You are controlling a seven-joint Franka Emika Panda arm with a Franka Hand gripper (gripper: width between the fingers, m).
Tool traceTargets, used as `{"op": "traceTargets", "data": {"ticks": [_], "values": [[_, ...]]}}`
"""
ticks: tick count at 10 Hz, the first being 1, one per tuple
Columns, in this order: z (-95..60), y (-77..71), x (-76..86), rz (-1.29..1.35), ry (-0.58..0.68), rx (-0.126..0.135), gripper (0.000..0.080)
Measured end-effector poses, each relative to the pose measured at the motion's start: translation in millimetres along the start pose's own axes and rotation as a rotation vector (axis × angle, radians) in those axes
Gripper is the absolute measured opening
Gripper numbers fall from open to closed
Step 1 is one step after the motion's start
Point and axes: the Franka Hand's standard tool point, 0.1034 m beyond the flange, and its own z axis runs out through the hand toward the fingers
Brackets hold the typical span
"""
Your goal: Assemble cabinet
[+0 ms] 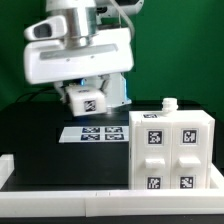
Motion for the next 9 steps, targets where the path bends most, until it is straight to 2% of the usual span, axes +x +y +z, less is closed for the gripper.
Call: {"op": "traceTargets", "data": {"ticks": [1, 2, 7, 9], "values": [[-8.4, -16.6, 16.4, 0.029, 0.001, 0.006, 0.0556], [-12.4, -26.5, 26.8, 0.042, 0.005, 0.009, 0.0556], [-9.3, -25.5, 23.1, 0.03, -0.004, 0.011, 0.0556], [-23.0, -42.6, 44.1, -0.004, 0.025, 0.011, 0.0556]]}}
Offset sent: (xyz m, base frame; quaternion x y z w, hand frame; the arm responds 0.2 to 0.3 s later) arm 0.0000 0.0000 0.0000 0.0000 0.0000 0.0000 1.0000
